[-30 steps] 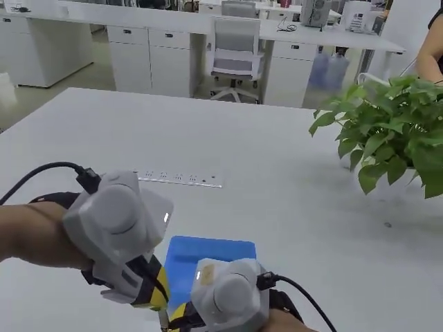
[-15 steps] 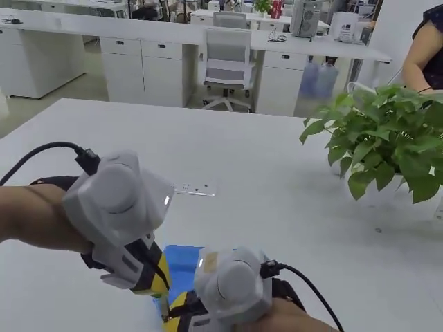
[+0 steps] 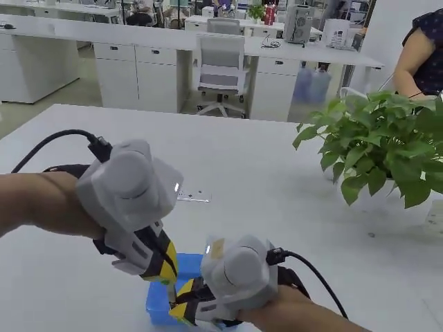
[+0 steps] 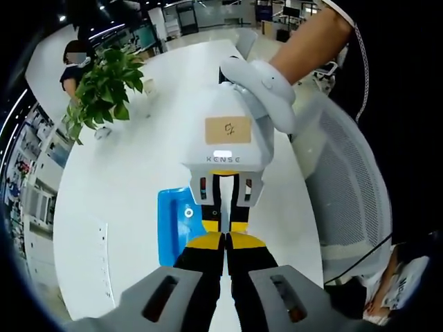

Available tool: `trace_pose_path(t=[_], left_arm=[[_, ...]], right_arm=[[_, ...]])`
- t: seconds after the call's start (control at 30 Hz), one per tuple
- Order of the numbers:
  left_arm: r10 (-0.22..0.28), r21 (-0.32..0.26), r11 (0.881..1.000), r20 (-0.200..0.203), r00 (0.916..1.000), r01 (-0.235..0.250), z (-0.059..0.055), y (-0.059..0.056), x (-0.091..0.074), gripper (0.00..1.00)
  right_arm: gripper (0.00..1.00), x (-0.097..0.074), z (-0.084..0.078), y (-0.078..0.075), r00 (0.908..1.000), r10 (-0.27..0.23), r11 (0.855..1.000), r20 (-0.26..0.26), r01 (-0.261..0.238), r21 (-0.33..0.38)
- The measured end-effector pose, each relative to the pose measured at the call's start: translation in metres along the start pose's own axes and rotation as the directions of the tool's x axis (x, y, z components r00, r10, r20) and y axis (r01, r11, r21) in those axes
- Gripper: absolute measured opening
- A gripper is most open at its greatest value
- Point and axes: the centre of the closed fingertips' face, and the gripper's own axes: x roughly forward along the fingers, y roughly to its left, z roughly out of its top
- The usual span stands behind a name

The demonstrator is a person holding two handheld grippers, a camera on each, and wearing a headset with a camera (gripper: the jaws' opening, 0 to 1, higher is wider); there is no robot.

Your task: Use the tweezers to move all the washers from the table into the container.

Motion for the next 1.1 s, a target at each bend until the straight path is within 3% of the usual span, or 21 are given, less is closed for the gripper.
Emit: trace_pose_path(t=[0.27, 0.63, 1.1], left_arm=[[0.003, 0.008, 1.0, 0.002, 1.0, -0.003, 0.005, 0.016, 0.006, 0.05], [-0.008, 0.009, 1.0, 0.006, 0.9999, 0.008, 0.007, 0.032, 0.026, 0.05], [0.006, 0.004, 1.0, -0.004, 1.0, -0.006, -0.001, 0.052, 0.048, 0.05]], right_arm=[[0.09, -0.006, -0.008, -0.017, 0.9998, -0.016, 1.0, -0.012, 0.016, -0.003], [0.1, -0.006, -0.03, -0.036, 0.9993, -0.027, 0.999, -0.027, 0.028, 0.023], [0.1, 0.001, -0.054, -0.057, 0.9987, -0.026, 0.998, -0.044, 0.028, 0.05]])
